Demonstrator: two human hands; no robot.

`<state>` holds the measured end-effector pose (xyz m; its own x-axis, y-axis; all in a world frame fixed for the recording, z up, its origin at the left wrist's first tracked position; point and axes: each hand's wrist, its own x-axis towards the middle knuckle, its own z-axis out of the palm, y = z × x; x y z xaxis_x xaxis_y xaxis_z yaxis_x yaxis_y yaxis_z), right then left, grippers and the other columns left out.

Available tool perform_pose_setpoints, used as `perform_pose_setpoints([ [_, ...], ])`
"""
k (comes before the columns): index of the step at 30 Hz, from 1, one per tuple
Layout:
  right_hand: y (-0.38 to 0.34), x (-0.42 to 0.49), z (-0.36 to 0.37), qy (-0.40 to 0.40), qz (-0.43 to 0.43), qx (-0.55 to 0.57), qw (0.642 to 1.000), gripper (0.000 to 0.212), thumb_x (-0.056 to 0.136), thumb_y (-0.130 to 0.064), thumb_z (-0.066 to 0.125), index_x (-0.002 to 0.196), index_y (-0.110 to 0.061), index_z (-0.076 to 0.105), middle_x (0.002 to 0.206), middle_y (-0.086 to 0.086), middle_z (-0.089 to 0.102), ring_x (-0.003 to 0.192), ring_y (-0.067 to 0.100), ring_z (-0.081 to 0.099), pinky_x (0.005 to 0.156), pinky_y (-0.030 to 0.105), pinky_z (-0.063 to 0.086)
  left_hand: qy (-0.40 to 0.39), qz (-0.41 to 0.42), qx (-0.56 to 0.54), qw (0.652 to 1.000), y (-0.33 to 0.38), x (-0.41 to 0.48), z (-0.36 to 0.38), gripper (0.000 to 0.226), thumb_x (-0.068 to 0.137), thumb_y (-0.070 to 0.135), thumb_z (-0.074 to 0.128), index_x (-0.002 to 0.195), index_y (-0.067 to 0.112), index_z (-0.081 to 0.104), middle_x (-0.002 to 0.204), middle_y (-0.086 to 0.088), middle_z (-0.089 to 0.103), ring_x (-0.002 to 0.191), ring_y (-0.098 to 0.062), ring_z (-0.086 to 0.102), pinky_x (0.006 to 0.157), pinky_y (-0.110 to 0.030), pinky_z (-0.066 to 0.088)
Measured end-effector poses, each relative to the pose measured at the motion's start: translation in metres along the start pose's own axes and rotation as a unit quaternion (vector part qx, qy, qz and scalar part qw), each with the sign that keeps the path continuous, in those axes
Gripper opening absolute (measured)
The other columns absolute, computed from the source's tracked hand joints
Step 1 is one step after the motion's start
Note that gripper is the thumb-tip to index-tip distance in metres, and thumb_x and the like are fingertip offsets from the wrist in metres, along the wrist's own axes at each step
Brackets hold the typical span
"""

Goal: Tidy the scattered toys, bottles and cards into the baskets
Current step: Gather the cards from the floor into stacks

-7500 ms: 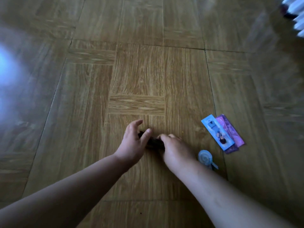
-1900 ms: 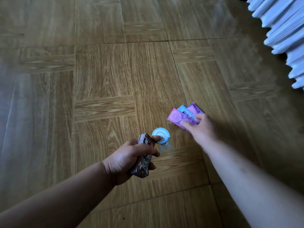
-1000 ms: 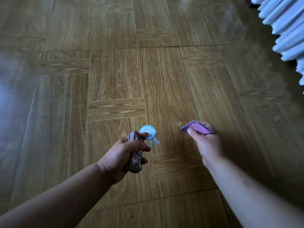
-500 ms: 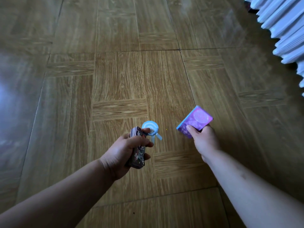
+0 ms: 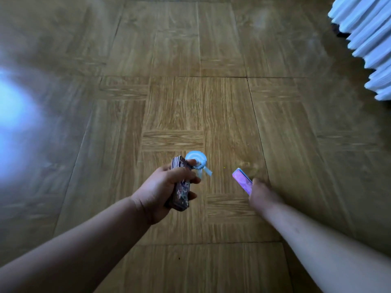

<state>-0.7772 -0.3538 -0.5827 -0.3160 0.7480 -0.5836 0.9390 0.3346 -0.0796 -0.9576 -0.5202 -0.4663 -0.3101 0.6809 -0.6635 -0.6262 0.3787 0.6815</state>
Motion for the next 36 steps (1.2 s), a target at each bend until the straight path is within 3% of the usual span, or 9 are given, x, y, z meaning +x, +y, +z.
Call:
perform_pose_setpoints([
  [5, -0.020, -0.013, -0.062, 0.046, -0.063, 0.056, 0.995, 0.009, 0.093, -0.017, 0.048, 0.094, -0.015, 0.040, 0.102, 0.012, 0.060, 0.089, 0.032, 0.059, 0.066, 0.032, 0.040, 0.013, 0.022, 0.013, 1.000, 0.016, -0.014, 0.013, 0.049, 0.065, 0.014, 0.064, 0.113, 0.006, 0.066, 0.085, -0.012, 0.065, 0.069, -0.012, 0.063, 0.057, -0.028, 0.055],
  [10, -0.029, -0.050, -0.174, 0.062, -0.153, 0.214, 0.963, 0.011, 0.086, -0.012, 0.055, 0.079, -0.016, 0.047, 0.070, 0.000, 0.054, 0.060, 0.017, 0.048, 0.051, 0.027, 0.031, -0.020, 0.076, 0.039, 0.996, 0.100, -0.035, 0.083, 0.020, 0.089, 0.005, 0.056, 0.107, 0.002, 0.065, 0.074, -0.011, 0.059, 0.056, -0.012, 0.059, 0.049, -0.024, 0.052],
  [13, -0.029, -0.076, -0.213, 0.050, -0.186, 0.306, 0.932, 0.013, 0.084, -0.009, 0.055, 0.073, -0.014, 0.050, 0.067, 0.001, 0.051, 0.059, 0.016, 0.042, 0.053, 0.028, 0.033, -0.023, 0.095, 0.040, 0.994, 0.136, -0.046, 0.124, 0.010, 0.089, 0.009, 0.057, 0.095, 0.006, 0.065, 0.073, -0.006, 0.057, 0.059, -0.010, 0.059, 0.050, -0.025, 0.051],
  [15, -0.023, -0.090, -0.225, 0.033, -0.183, 0.393, 0.901, 0.007, 0.085, -0.009, 0.060, 0.078, -0.010, 0.059, 0.071, 0.000, 0.063, 0.061, 0.016, 0.056, 0.059, 0.023, 0.048, -0.019, 0.082, 0.021, 0.996, 0.143, -0.050, 0.139, 0.008, 0.088, 0.010, 0.059, 0.092, 0.008, 0.065, 0.075, -0.004, 0.056, 0.059, -0.011, 0.060, 0.050, -0.026, 0.051],
  [19, -0.018, -0.104, -0.232, -0.040, -0.151, 0.571, 0.806, 0.022, 0.075, -0.014, 0.072, 0.097, -0.010, 0.070, 0.091, 0.008, 0.075, 0.086, 0.028, 0.072, 0.089, 0.051, 0.054, 0.008, 0.057, -0.030, 0.998, 0.134, -0.054, 0.151, 0.022, 0.086, 0.010, 0.059, 0.106, 0.005, 0.065, 0.080, -0.005, 0.059, 0.062, -0.012, 0.061, 0.049, -0.026, 0.051],
  [22, -0.022, -0.100, -0.230, -0.051, -0.148, 0.551, 0.820, 0.049, 0.051, -0.036, 0.077, 0.095, -0.016, 0.071, 0.090, 0.007, 0.075, 0.092, 0.030, 0.071, 0.092, 0.057, 0.051, 0.033, 0.060, -0.051, 0.996, 0.131, -0.047, 0.153, 0.020, 0.086, 0.010, 0.058, 0.105, 0.007, 0.063, 0.088, -0.006, 0.062, 0.062, -0.012, 0.063, 0.049, -0.026, 0.052],
  [29, -0.016, -0.092, -0.224, -0.076, -0.151, 0.533, 0.829, 0.060, 0.047, -0.049, 0.072, 0.098, -0.018, 0.068, 0.093, 0.003, 0.075, 0.095, 0.027, 0.070, 0.094, 0.055, 0.050, 0.049, 0.068, -0.095, 0.992, 0.127, -0.051, 0.142, 0.042, 0.061, 0.016, 0.063, 0.102, 0.005, 0.066, 0.087, -0.004, 0.065, 0.067, -0.012, 0.064, 0.050, -0.026, 0.052],
  [33, -0.015, -0.112, -0.222, -0.125, -0.117, 0.547, 0.819, 0.058, 0.052, -0.049, 0.074, 0.100, -0.017, 0.068, 0.096, 0.003, 0.075, 0.097, 0.026, 0.069, 0.097, 0.054, 0.049, 0.060, 0.023, -0.151, 0.986, 0.119, -0.066, 0.146, 0.046, 0.067, 0.015, 0.061, 0.112, 0.004, 0.065, 0.093, -0.007, 0.061, 0.069, -0.012, 0.061, 0.053, -0.026, 0.052],
  [36, -0.015, -0.138, -0.218, -0.179, -0.074, 0.597, 0.778, 0.042, 0.066, -0.030, 0.072, 0.104, -0.012, 0.068, 0.098, 0.008, 0.075, 0.096, 0.029, 0.070, 0.094, 0.052, 0.051, 0.065, -0.006, -0.168, 0.984, 0.112, -0.079, 0.153, 0.042, 0.074, 0.011, 0.062, 0.115, 0.004, 0.066, 0.086, -0.005, 0.064, 0.069, -0.011, 0.062, 0.054, -0.025, 0.052],
])
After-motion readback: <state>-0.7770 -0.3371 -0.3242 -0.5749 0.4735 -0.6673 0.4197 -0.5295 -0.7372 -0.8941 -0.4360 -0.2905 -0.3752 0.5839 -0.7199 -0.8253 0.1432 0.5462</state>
